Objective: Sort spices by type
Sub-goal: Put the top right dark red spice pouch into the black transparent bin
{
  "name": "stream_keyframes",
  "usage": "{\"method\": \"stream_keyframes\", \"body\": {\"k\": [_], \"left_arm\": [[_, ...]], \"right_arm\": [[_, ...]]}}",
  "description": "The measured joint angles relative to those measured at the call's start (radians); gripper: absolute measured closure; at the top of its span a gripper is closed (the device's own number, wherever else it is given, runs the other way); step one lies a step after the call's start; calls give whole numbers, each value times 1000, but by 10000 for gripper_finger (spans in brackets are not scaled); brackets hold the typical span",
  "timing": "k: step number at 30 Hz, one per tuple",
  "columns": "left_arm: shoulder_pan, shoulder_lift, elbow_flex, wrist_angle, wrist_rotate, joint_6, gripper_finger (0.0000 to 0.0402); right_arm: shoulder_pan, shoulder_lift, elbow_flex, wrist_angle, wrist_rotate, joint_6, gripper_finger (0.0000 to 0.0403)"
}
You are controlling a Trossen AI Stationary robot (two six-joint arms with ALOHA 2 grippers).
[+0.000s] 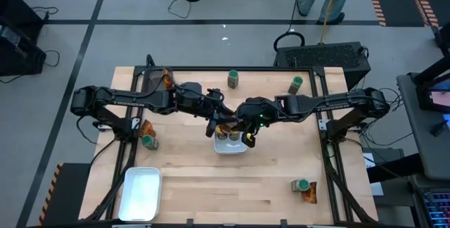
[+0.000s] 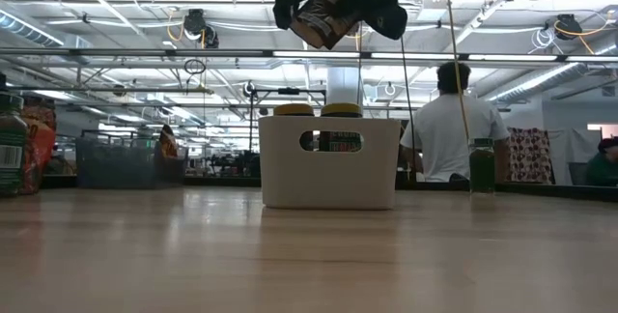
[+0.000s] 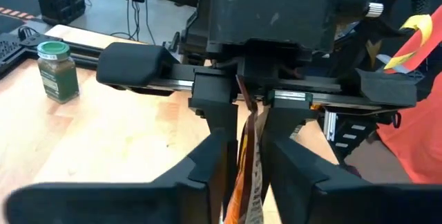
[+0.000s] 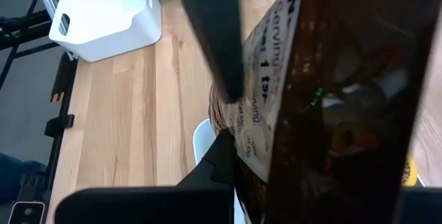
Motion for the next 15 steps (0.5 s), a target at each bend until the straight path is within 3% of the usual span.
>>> {"method": "stream_keyframes", "body": {"k": [6, 11, 15], "left_arm": [[0, 0, 0, -1, 6, -3, 387], [0, 0, 0, -1, 7, -25, 396], [0, 0, 0, -1, 7, -26, 398]], "right_arm": [[2, 0, 0, 9, 0, 2, 392], [2, 0, 0, 10, 0, 4, 385], [5, -1, 0, 10, 0, -17, 354]]}}
